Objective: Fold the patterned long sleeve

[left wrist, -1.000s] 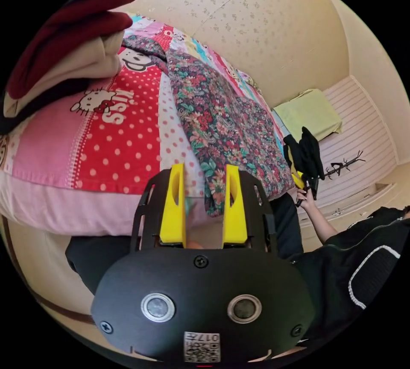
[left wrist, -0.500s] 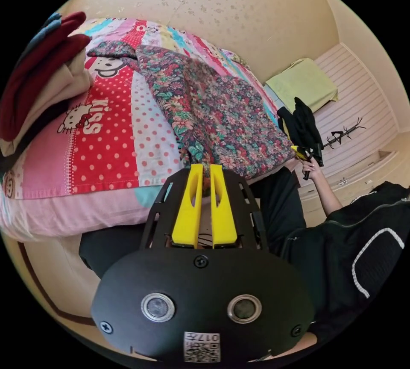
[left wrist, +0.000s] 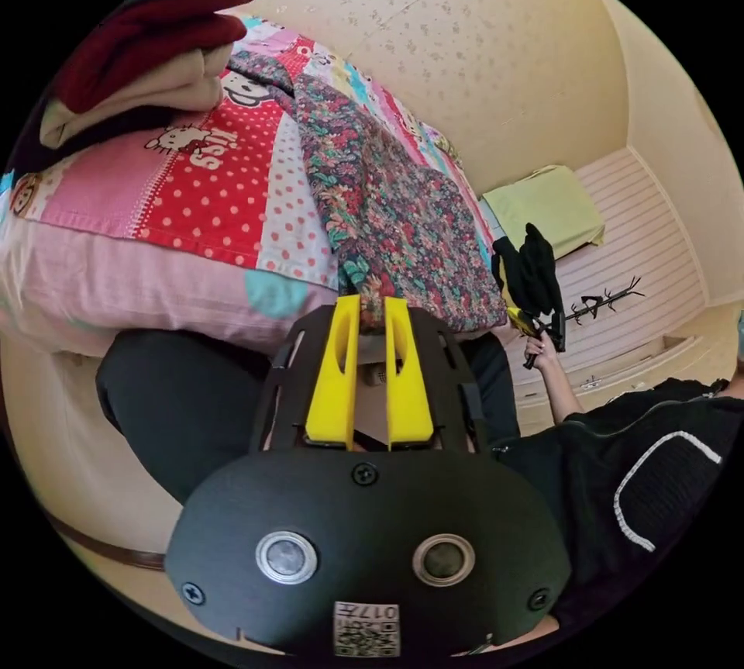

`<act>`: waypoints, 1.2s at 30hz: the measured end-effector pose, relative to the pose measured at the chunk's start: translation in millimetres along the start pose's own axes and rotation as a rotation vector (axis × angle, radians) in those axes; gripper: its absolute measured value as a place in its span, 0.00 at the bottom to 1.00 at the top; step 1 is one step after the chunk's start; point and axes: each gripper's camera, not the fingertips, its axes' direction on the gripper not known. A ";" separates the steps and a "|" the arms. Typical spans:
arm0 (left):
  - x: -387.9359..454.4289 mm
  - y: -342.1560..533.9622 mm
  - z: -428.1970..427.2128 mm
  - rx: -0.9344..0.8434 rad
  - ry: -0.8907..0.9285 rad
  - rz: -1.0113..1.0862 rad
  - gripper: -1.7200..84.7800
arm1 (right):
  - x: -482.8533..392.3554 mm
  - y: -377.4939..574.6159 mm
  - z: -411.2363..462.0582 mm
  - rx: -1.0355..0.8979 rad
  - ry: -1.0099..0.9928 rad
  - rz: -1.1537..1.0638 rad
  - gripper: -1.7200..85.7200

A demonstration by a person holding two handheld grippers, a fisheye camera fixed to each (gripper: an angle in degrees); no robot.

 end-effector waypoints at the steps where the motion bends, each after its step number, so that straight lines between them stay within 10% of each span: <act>1: 2.0 7.2 -13.7 0.055 0.001 -0.029 0.11 | 2.9 11.9 -13.2 0.084 -0.115 0.035 0.05; 6: 14.5 69.1 -45.3 0.424 -0.067 -0.273 0.12 | 10.7 59.8 -7.0 0.176 -0.303 0.211 0.09; 18: -18.8 56.8 48.0 0.185 0.064 -0.605 0.21 | 47.3 74.4 37.1 0.276 -0.191 0.601 0.21; 36: -63.4 73.1 5.9 0.316 0.203 -0.671 0.19 | 93.1 66.7 9.0 0.298 -0.299 0.641 0.14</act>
